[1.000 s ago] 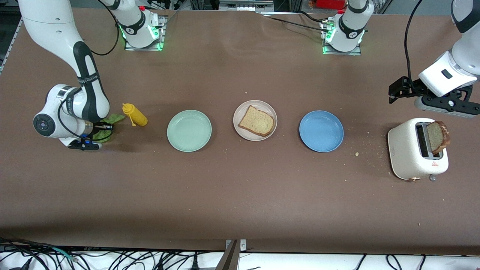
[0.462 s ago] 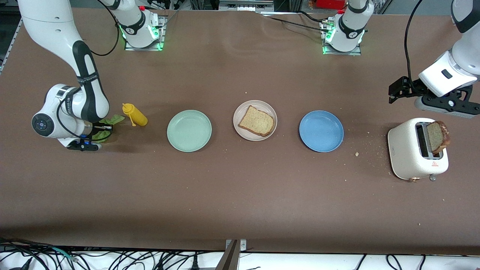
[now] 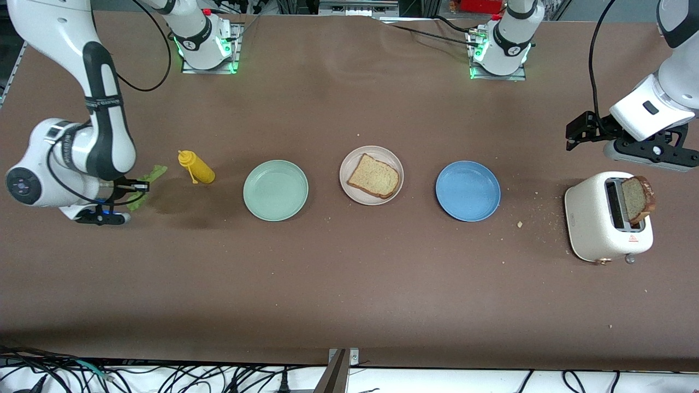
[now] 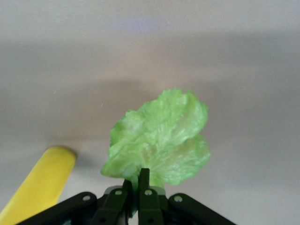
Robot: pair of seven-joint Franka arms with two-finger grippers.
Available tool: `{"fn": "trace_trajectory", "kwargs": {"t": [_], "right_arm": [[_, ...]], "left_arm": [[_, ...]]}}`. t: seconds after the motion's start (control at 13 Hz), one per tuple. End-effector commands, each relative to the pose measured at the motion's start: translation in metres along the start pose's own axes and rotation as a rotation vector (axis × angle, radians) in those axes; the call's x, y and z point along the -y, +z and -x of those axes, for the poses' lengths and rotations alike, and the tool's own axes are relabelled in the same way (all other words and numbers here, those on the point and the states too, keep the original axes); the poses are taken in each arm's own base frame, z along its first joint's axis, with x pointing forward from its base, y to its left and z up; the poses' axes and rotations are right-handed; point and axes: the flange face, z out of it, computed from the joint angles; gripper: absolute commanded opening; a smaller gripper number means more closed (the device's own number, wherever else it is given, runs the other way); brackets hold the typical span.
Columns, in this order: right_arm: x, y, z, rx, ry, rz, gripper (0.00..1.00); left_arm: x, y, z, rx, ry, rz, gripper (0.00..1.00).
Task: Make sandwich in beige plate with both arms
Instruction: 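Lift the lettuce leaf with the right gripper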
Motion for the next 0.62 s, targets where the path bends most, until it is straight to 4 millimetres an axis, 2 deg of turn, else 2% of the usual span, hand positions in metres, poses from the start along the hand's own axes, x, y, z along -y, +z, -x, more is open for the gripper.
{"fn": "trace_trajectory", "kwargs": {"t": [0.0,0.15,0.31,0.46,0.54], "right_arm": [[0.010,-0.064,0.007,0.041,-0.021,0.026,0.00],[0.023,-0.102,0.016,0.065,-0.014,0.019,0.00],[0.049,-0.128,0.023,0.078,0.046,0.006,0.00],[0.112,-0.155,0.034,0.067,0.108,0.001,0.00],[0.149,-0.161,0.040,0.070,0.165,-0.039,0.00]], "left_arm": [[0.000,-0.001,0.003,0.005,-0.010,0.016,1.00],[0.000,-0.002,0.003,0.004,-0.010,0.016,1.00],[0.001,-0.001,0.002,0.005,-0.011,0.016,1.00],[0.001,-0.002,0.003,0.004,-0.011,0.016,1.00],[0.001,-0.001,0.003,0.007,-0.011,0.016,1.00]]}}
